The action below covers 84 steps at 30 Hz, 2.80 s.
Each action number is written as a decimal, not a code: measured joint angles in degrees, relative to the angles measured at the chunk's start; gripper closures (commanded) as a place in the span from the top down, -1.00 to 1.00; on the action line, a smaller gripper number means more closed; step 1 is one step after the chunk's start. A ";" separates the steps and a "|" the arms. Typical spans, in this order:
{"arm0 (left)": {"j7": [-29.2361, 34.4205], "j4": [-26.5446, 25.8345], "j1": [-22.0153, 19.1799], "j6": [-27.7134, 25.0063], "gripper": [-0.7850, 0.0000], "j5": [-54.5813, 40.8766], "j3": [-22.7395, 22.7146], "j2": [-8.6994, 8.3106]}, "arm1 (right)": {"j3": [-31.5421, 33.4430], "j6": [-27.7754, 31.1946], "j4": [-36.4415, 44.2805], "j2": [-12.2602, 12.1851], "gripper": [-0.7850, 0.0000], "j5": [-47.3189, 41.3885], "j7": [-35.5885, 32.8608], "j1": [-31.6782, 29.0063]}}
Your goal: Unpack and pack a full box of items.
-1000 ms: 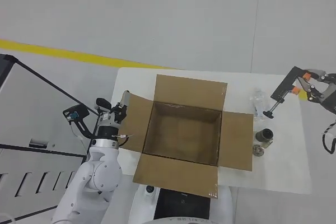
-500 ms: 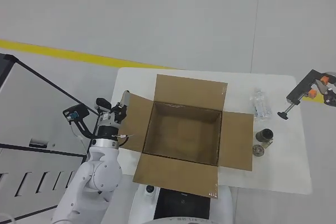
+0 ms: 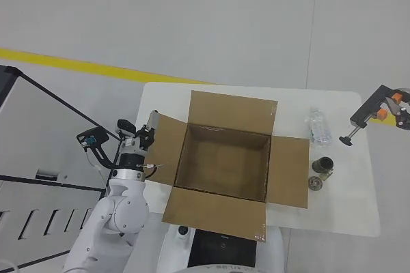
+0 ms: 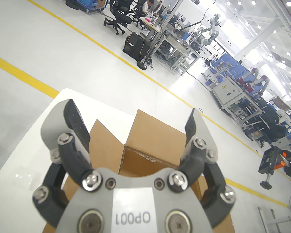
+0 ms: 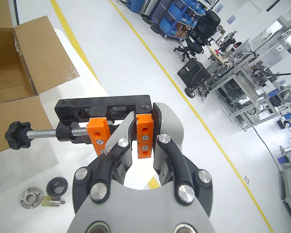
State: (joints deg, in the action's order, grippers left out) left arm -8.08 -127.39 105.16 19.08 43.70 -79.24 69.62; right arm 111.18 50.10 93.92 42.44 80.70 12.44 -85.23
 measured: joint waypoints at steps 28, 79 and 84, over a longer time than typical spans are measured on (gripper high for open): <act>0.00 0.00 0.00 0.00 1.00 0.00 0.00 0.00 | 0.00 0.00 0.00 0.00 -1.00 0.00 0.00 0.00; 0.00 0.00 0.00 0.00 1.00 0.00 0.00 0.00 | -0.27 -1.27 0.35 0.14 -1.00 0.05 -0.73 -0.51; 0.00 0.00 0.00 0.00 1.00 0.00 0.00 0.00 | -0.98 -1.58 0.34 0.39 -1.00 -1.80 -2.50 -1.71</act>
State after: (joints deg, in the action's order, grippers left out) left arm -8.08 -127.39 105.16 19.08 43.70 -79.24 69.62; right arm 110.20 48.52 94.26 42.83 78.91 9.94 -86.94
